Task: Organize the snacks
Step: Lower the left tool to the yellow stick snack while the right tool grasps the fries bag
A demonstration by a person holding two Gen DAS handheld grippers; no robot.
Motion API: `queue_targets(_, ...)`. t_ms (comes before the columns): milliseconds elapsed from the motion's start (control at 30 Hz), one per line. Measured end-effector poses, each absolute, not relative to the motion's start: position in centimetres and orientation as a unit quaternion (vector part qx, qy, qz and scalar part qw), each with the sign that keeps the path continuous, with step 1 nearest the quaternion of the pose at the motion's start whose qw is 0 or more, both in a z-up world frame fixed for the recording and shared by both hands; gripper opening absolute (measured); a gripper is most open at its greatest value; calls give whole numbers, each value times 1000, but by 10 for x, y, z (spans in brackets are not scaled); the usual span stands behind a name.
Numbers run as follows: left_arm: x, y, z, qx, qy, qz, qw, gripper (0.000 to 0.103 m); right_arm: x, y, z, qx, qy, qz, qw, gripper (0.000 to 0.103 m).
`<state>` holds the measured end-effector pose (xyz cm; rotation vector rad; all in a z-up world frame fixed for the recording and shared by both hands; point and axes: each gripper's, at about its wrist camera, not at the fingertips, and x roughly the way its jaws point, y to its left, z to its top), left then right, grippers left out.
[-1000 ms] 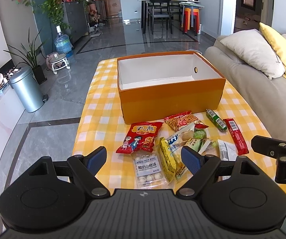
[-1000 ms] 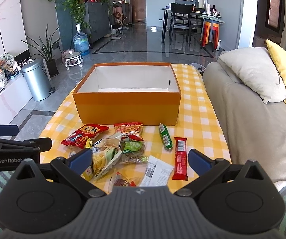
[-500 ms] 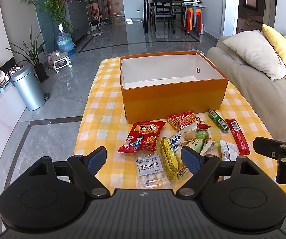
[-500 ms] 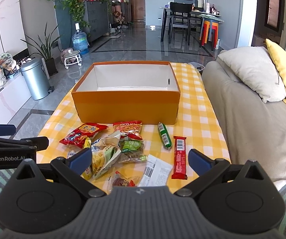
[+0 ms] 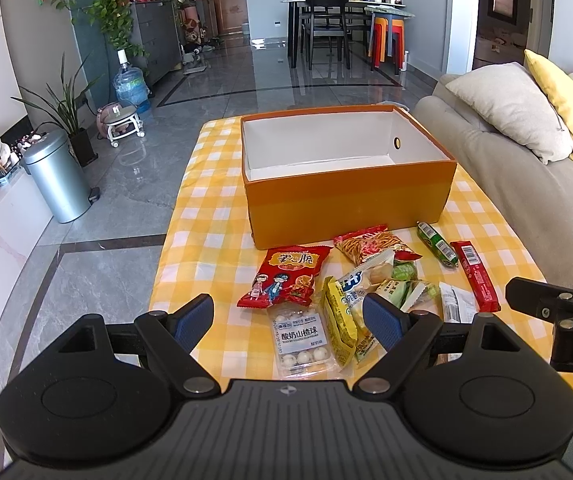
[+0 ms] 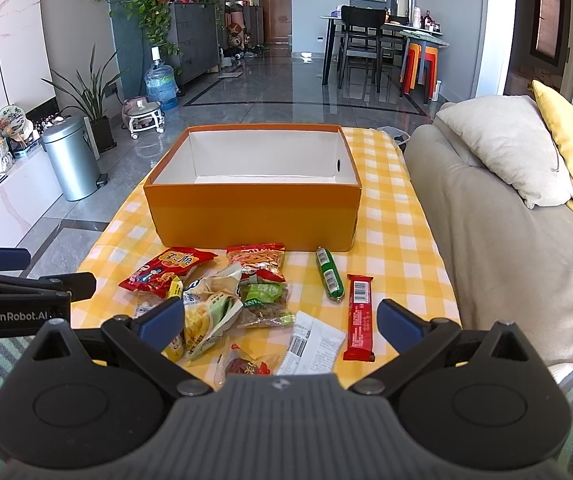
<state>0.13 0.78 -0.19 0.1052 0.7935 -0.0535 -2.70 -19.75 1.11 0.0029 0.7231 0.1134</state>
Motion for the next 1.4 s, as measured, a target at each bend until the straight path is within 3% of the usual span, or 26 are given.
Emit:
queue_targets(200, 6, 3, -3, 54, 398, -51, 914, 91, -23, -198, 6, 0, 365, 57, 929, 96)
queue_targets(333, 13, 1, -12, 29, 421, -90, 902, 77, -16, -198, -2, -3, 380, 53, 923, 87)
queue_targets(467, 22, 0, -23, 2, 440, -109, 891, 75, -9, -197, -12, 2, 398, 59, 916, 74)
queue_targets(533, 29, -1, -29, -3, 450, -104, 887, 71, -3, -195, -18, 4, 407, 58, 912, 74)
queue_targets(600, 37, -2, -35, -5, 463, -100, 880, 58, 2, -191, -23, -4, 409, 59, 911, 68)
queue_targets(667, 45, -1, -40, -12, 475, -101, 874, 54, 9, -185, -28, -15, 407, 69, 911, 61)
queue_targets(833, 63, 3, -49, -15, 491, -98, 865, 52, 25, -172, -37, -18, 402, 110, 909, 55)
queue_targets(1100, 87, 18, -62, -32, 523, -86, 847, 52, 59, -159, -60, -1, 430, 126, 894, 55)
queue_targets(1400, 105, 16, -76, -26, 560, -66, 826, 52, 84, -153, -86, 31, 472, 147, 869, 40)
